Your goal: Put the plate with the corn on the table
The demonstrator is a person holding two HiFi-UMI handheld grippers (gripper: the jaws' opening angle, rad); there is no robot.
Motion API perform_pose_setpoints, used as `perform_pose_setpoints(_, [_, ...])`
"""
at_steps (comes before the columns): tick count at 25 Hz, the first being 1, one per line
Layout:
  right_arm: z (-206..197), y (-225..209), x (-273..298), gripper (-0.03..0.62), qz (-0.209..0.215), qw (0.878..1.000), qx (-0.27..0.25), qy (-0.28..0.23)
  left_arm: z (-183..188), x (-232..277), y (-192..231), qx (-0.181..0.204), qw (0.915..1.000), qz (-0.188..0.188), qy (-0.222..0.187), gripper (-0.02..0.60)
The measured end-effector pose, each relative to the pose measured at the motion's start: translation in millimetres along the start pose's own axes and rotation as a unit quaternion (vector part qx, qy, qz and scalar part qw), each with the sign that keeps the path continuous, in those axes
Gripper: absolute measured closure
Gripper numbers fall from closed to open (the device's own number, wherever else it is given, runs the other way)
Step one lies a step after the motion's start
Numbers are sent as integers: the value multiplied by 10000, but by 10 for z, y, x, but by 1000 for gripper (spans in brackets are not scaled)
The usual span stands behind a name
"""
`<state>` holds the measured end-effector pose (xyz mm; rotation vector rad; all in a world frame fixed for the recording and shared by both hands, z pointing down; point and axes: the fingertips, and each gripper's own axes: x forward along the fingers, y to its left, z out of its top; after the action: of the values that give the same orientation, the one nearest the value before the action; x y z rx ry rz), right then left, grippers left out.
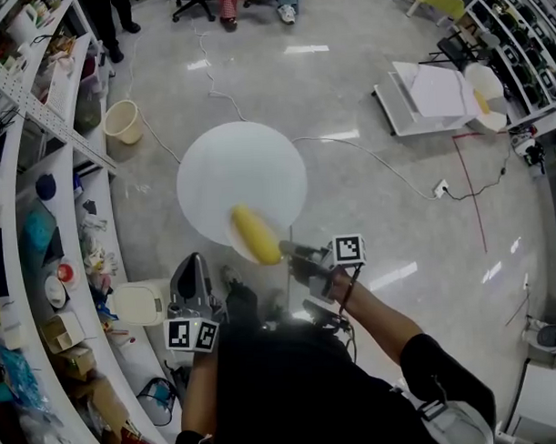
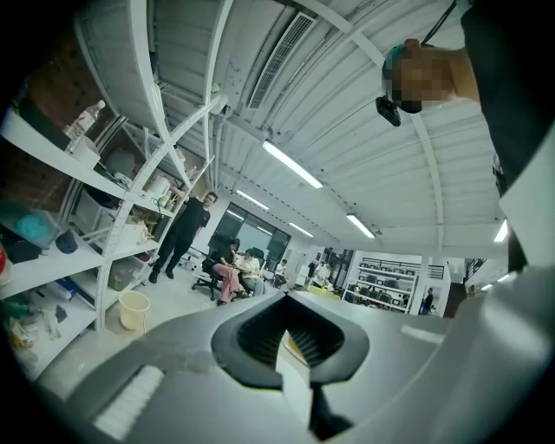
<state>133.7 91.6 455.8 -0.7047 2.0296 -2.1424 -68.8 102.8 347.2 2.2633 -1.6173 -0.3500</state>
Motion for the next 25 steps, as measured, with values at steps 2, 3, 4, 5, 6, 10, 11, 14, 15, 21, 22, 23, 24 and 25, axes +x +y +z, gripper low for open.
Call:
perform_pose_setpoints(2, [90, 47, 102, 559, 63, 10000, -1, 18, 22, 85, 96, -25, 10000, -17, 19, 575])
perform_pose_setpoints(3, [133, 65, 155, 559, 79, 10000, -17, 25, 38, 123, 148, -40, 10000, -26, 23, 575])
perform_pose_setpoints(4, [174, 85, 209, 559, 85, 10000, -26, 29, 57, 161, 200, -56, 10000, -36, 25, 575])
perform_pose_setpoints(5, [212, 109, 265, 559, 82, 10000, -27, 27, 76, 198, 252, -70, 10000, -48, 31, 575])
perform_pose_setpoints(6, [248, 137, 322, 559, 78, 10000, -26, 25, 94, 234, 301, -84, 9999, -60, 44, 575])
perform_pose_setpoints(10, [381, 200, 529, 559, 39, 9999, -137, 76, 161, 382, 489, -130, 9998, -135, 85, 575])
perform_pose_setpoints(11, [410, 210, 580, 559, 38, 9997, -200, 104, 179, 416, 538, -136, 9997, -155, 89, 575])
perform_pose_setpoints(14, [498, 220, 717, 559, 49, 9992, -360, 145, 221, 510, 685, -150, 9996, -214, 117, 575])
perform_pose_setpoints(15, [522, 224, 760, 559, 66, 9992, -376, 141, 235, 536, 729, -153, 9995, -236, 125, 575])
perform_pose_setpoints(21, [610, 204, 1034, 559, 162, 9978, -603, 201, 279, 633, 988, -79, 9992, -341, 201, 575])
perform_pose_setpoints(22, [621, 197, 1078, 559, 166, 9977, -618, 231, 281, 652, 1019, -72, 9992, -333, 204, 575])
perform_pose_setpoints(23, [627, 189, 1119, 559, 183, 9975, -625, 264, 279, 667, 1042, -64, 9993, -322, 203, 577])
perform_pose_setpoints(24, [627, 179, 1158, 559, 208, 9974, -631, 297, 271, 678, 1061, -57, 9993, -309, 200, 575])
perform_pose_setpoints(25, [625, 161, 1194, 559, 230, 9972, -639, 327, 255, 687, 1080, -53, 9994, -294, 196, 575])
